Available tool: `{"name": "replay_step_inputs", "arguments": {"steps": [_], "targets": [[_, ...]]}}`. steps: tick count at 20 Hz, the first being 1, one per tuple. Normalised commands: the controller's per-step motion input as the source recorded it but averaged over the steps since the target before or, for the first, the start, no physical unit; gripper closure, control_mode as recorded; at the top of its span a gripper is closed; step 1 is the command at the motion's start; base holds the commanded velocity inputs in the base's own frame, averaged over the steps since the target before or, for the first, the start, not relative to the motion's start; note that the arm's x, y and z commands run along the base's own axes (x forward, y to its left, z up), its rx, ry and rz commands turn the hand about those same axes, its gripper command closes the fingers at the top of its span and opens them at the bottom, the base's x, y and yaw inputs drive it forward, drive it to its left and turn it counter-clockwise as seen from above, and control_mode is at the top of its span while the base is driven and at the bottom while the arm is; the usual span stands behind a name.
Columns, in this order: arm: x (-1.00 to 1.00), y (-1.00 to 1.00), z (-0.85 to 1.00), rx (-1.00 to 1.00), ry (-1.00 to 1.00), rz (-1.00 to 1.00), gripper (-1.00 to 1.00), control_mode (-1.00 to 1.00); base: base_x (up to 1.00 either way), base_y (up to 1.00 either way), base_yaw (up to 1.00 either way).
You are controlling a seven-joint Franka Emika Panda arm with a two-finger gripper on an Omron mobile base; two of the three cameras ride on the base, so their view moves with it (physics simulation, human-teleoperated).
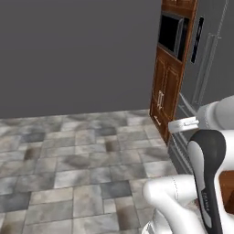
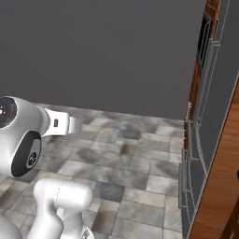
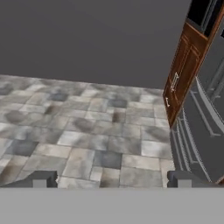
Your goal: Navigate to the microwave.
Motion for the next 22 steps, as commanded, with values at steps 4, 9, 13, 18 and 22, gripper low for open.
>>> {"name": "replay_step_inputs", "arguments": {"steps": [4, 9, 13, 18, 22], "targets": [[0.0, 0.0, 0.0, 0.0, 0.0, 0.0, -1.0, 1.0, 1.0, 0.63, -0.16], [0.0, 0.0, 0.0, 0.0, 0.0, 0.0, -1.0, 1.0, 1.0, 0.85, -0.26], [0.0, 0.0, 0.0, 0.0, 0.0, 0.0, -1.0, 1.0, 1.0, 0.87, -0.4], [0.0, 0.0, 0.0, 0.0, 0.0, 0.0, -1.0, 1.0, 1.0, 0.85, -0.6], [0.0, 0.0, 0.0, 0.0, 0.0, 0.0, -1.0, 1.0, 0.96, 0.76, -0.71]]}}
